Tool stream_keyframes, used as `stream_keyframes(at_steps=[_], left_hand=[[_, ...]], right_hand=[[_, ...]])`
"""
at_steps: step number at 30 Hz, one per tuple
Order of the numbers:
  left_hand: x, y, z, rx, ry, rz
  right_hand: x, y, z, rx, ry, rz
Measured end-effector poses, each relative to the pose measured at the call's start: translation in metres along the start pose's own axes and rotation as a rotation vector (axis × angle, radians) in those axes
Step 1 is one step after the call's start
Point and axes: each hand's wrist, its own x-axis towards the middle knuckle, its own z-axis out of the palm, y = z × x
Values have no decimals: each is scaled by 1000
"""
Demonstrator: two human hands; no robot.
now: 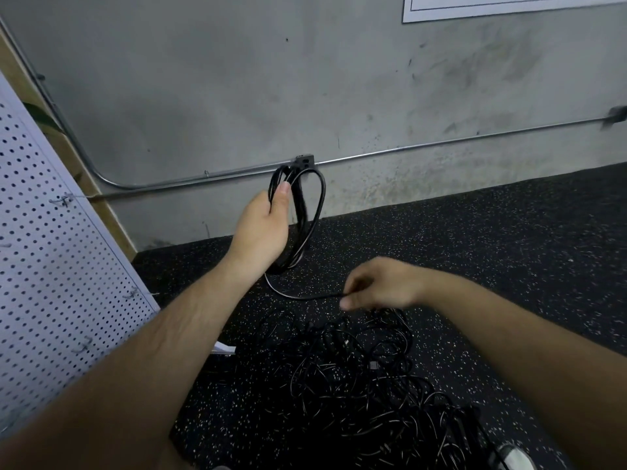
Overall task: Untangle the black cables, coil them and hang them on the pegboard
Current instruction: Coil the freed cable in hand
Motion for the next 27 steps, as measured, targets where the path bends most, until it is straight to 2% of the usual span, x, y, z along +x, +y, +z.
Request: stream_keyframes(at_steps=[2, 4, 8, 13, 16, 19, 22, 27], left_hand=[[1, -3, -3, 160, 28, 35], [-3, -1, -3, 199, -22, 32], [-13, 8, 0, 9, -242, -20], [-19, 20, 15, -215, -415, 5], [-22, 23, 19, -324, -448, 24], [-28, 25, 25, -419, -498, -1], [-33, 30, 25, -451, -528, -10], [-33, 28, 23, -228, -479, 93]], right_hand=[[-11, -2, -18, 118, 171, -34], [-18, -3, -30, 363, 330, -69], [-11, -10, -29, 804, 537, -131], [-4, -24, -20, 834, 729, -206], [-1, -28, -15, 800, 702, -236], [1, -35, -12, 878, 559, -284], [6, -38, -11, 944, 516, -262], [11, -41, -13, 880, 574, -235]])
